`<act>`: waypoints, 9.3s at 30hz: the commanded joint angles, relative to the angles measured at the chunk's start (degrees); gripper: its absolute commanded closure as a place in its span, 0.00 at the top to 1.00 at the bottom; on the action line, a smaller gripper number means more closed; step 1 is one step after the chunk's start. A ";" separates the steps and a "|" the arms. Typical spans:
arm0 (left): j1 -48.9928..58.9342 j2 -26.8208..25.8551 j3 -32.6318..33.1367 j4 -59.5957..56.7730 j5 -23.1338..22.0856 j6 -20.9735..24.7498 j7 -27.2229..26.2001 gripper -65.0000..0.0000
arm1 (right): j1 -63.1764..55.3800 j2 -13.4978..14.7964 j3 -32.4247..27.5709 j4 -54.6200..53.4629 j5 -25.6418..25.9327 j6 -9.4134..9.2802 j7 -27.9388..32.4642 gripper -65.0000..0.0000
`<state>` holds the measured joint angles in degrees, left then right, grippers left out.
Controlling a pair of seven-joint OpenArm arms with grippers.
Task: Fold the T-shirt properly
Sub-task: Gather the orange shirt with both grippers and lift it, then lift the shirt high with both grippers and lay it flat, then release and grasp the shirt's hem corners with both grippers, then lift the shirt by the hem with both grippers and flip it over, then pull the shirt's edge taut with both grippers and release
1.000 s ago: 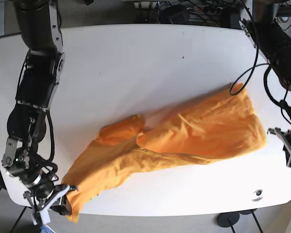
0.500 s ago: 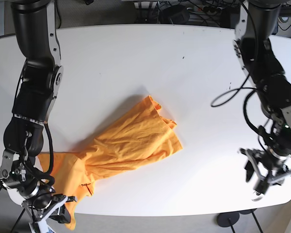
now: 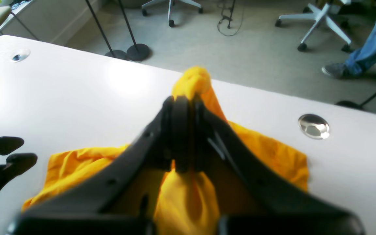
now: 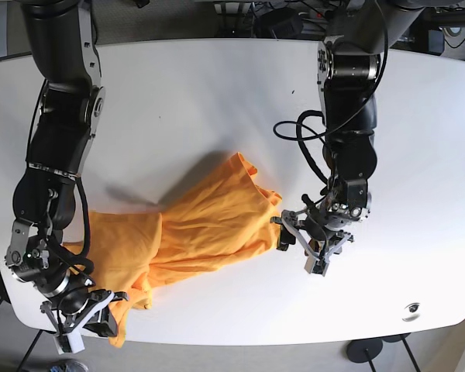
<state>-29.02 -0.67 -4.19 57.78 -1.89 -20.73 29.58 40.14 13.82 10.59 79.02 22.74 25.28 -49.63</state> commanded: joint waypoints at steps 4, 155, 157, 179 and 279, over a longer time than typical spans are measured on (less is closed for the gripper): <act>-8.57 0.36 -0.25 -17.12 -0.79 0.20 -6.51 0.57 | 2.10 0.29 0.36 1.02 1.30 0.00 1.76 0.03; -5.93 -24.34 -19.68 -29.95 -0.26 -5.51 -7.56 0.78 | -13.63 -6.84 11.96 -29.49 -8.46 5.18 14.42 0.04; -4.35 -24.26 -16.61 -29.78 -0.53 -5.51 -7.65 0.76 | -13.63 -6.92 11.96 -29.49 -8.46 5.18 14.42 0.04; -4.08 -16.87 -13.62 23.06 -0.53 -10.61 12.22 0.00 | -3.88 -4.29 11.43 -9.35 -8.37 5.45 3.25 0.03; 35.12 -13.44 -29.09 36.07 -0.26 -19.27 10.55 0.39 | -59.44 -6.48 17.59 25.28 6.93 13.45 -8.88 0.11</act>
<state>6.48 -13.43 -32.97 92.88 -0.99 -40.01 40.42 -19.40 6.63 27.75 103.46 28.12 38.44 -59.61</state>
